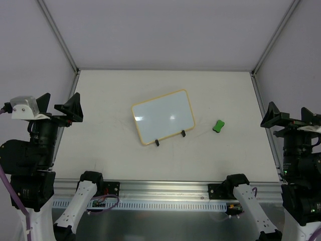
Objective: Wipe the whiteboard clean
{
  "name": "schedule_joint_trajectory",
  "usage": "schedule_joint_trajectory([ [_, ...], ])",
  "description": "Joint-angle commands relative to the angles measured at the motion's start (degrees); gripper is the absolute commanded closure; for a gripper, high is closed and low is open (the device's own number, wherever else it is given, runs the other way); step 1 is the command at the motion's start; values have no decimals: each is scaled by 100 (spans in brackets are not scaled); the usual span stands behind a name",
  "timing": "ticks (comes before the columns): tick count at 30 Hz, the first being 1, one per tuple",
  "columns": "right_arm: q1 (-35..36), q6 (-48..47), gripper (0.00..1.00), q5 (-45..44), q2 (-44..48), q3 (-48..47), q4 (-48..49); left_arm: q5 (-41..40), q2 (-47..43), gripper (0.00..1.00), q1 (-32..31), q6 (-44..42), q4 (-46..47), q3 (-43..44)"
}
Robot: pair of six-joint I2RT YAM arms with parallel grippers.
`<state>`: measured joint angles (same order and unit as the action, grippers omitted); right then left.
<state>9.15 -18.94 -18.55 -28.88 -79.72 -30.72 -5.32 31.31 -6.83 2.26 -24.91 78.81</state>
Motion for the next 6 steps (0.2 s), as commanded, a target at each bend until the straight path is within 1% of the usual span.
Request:
schedule_joint_trajectory([
  [1, 26, -57, 1, 140, -12, -131, 101, -92, -20, 1, -46, -59, 56, -32],
  [6, 26, -13, 1, 194, -56, -166, 110, -136, 7, 1, -46, -103, 47, -32],
])
